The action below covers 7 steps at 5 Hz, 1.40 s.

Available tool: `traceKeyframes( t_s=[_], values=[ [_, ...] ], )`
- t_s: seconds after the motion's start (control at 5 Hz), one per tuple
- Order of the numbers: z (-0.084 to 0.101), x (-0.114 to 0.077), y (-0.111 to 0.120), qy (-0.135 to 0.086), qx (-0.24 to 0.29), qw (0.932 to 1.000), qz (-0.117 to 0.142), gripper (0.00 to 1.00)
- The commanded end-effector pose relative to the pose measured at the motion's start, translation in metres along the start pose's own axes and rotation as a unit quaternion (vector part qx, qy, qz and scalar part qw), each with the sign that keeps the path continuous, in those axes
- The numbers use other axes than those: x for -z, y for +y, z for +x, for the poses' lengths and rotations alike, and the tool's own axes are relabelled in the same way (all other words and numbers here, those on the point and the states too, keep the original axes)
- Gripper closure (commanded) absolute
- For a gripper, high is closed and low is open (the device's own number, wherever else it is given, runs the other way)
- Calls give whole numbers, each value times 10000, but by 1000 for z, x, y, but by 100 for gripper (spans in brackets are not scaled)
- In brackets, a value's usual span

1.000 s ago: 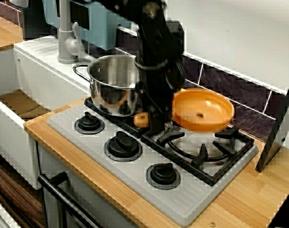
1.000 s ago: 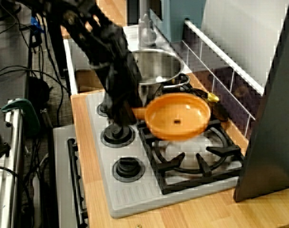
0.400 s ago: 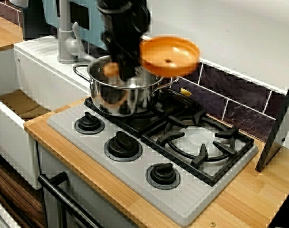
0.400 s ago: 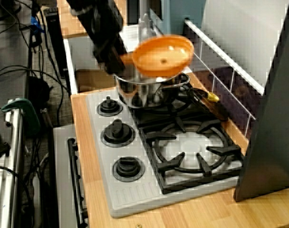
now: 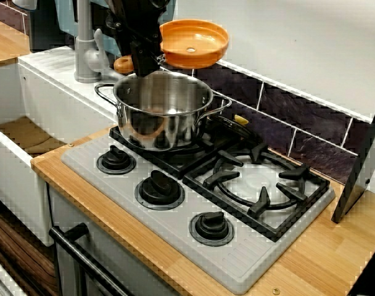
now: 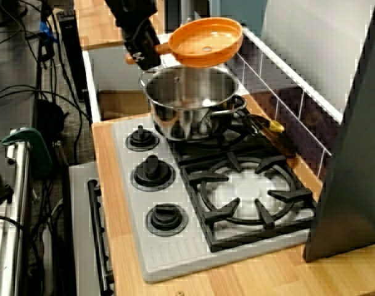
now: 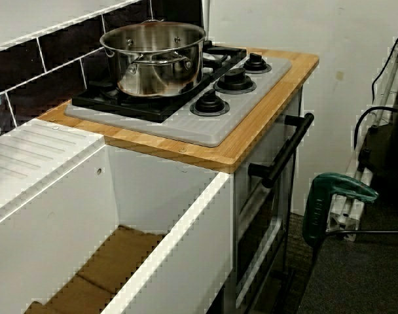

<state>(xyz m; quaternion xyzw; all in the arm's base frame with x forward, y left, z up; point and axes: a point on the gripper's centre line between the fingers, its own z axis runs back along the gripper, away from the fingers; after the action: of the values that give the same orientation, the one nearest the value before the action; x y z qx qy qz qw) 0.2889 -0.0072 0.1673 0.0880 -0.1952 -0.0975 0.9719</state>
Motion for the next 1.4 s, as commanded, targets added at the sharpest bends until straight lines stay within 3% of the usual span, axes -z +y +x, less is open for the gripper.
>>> traceKeyframes(
  t_s=[0.0,0.2,1.2],
  values=[
    [8,14,19,-113,-148,9993,320,100],
    [8,25,16,-40,-100,9992,389,100],
    [-4,32,4,81,23,9993,354,100]
  ],
)
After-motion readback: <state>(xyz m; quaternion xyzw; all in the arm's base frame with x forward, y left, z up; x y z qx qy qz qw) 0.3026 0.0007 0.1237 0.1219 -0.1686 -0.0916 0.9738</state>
